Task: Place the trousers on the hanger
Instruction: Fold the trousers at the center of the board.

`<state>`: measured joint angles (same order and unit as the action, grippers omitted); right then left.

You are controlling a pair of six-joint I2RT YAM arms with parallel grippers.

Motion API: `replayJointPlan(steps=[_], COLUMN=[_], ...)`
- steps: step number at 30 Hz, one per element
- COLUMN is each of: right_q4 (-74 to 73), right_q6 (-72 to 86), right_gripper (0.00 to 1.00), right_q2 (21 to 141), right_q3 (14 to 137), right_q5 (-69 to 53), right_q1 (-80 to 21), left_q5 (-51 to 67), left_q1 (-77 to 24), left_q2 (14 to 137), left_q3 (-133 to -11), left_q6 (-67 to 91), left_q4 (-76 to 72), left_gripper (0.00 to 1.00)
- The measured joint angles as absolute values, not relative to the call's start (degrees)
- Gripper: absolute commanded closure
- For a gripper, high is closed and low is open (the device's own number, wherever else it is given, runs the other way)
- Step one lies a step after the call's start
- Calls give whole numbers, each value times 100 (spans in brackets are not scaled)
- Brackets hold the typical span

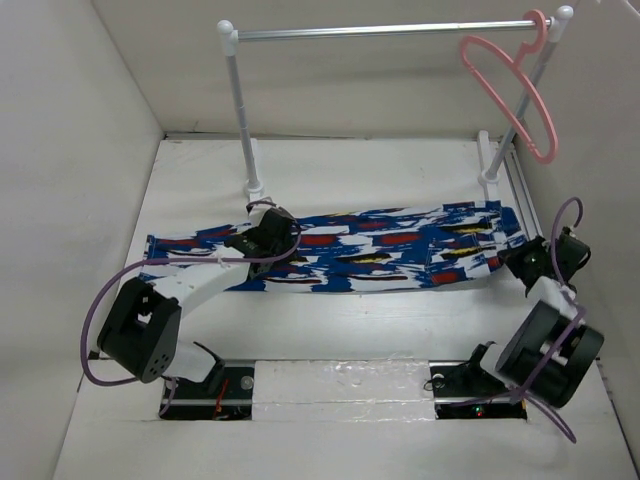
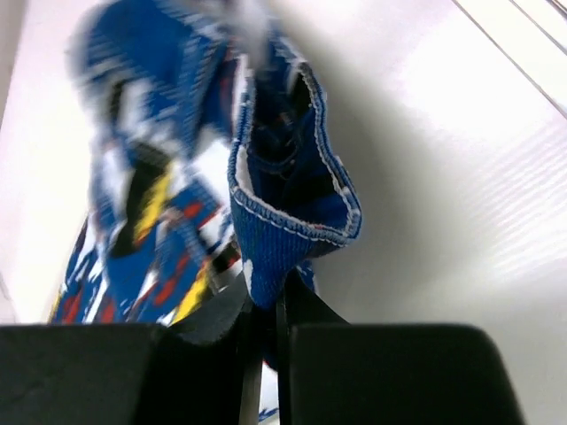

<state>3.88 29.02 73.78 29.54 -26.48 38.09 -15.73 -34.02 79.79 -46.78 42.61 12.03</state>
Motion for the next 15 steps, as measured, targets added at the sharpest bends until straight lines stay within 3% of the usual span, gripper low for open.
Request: replayJointPlan(steps=[1, 3, 4, 8, 11, 15], right_q4=[193, -217, -421, -1061, -1625, -2134], right_q6=[2808, 2665, 2622, 2661, 2773, 2858], right_gripper=[100, 100, 100, 100, 100, 100], right_q2=[7002, 6110, 5638, 4056, 3616, 3900], right_q3=[2958, 2974, 2991, 3037, 3343, 4185], right_q5=[-2569, -2408, -2340, -1944, -1527, -902], right_q1=[3677, 3227, 2945, 1747, 711, -596], left_q5=[-1573, -1566, -1562, -1347, -1076, -770], left_q1=[-3402, -3402, -3402, -3402, -3406, -3562], left_q2=[7961, 7937, 7922, 7686, 7531, 7588], left_q3=[-4672, -4668, -4663, -4528, -4303, -4112], left_q6=[4261, 4257, 4213, 4115, 4060, 4077], left_q4=[1229, 1258, 1273, 1157, 982, 810], left_gripper=[54, 71, 85, 100, 100, 100])
